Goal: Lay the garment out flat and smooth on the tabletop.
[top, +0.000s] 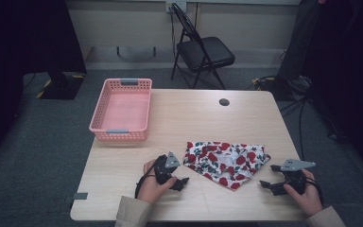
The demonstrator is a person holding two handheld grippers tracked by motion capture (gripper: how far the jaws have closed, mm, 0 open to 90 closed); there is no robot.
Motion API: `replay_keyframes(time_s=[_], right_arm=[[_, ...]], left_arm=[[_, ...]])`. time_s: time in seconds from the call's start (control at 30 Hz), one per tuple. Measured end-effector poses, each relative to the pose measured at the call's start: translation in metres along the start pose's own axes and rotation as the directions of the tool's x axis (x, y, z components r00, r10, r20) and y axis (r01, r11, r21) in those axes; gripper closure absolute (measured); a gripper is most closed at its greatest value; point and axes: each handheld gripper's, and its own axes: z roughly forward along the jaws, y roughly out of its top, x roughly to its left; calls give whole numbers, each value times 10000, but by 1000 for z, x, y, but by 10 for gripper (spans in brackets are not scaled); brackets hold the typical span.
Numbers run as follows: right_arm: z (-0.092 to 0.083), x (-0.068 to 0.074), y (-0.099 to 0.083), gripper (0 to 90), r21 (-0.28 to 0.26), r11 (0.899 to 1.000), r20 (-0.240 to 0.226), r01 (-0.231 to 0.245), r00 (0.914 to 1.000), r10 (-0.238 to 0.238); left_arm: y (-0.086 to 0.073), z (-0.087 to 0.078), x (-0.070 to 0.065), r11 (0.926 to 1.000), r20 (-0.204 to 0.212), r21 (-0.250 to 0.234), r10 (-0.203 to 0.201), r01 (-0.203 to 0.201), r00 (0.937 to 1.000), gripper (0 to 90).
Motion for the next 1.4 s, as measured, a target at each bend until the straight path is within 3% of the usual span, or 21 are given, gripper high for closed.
replay_keyframes(time_s=[0.53,0.67,0.77,0.9,1.2,1.23,1.4], right_arm=[[-1,-2,0,170,-138,9999,74,-57,10000,58],[-5,-2,3,175,-456,9990,5,-29,10000,29],[-6,0,7,196,-646,9979,-13,75,10000,-76],[-8,2,15,241,-1059,9942,-115,169,9998,-182],[-5,2,25,322,-1324,9910,-432,173,9988,-232],[-3,1,26,338,-1358,9906,-537,136,9983,-211],[0,-1,28,347,-1417,9899,-668,71,9976,-167]], left_arm=[[0,0,0,9999,79,-44,125,-125,9999,158],[2,1,0,9996,227,-262,136,-130,9996,162],[10,-3,-1,9968,468,-762,-192,227,9987,161],[19,-3,-6,9948,683,-1008,-95,164,9976,165],[31,2,-9,9921,830,-1249,-12,116,9965,289],[33,4,-10,9918,878,-1271,21,91,9961,338],[35,10,-12,9916,930,-1292,124,-3,9956,379]])
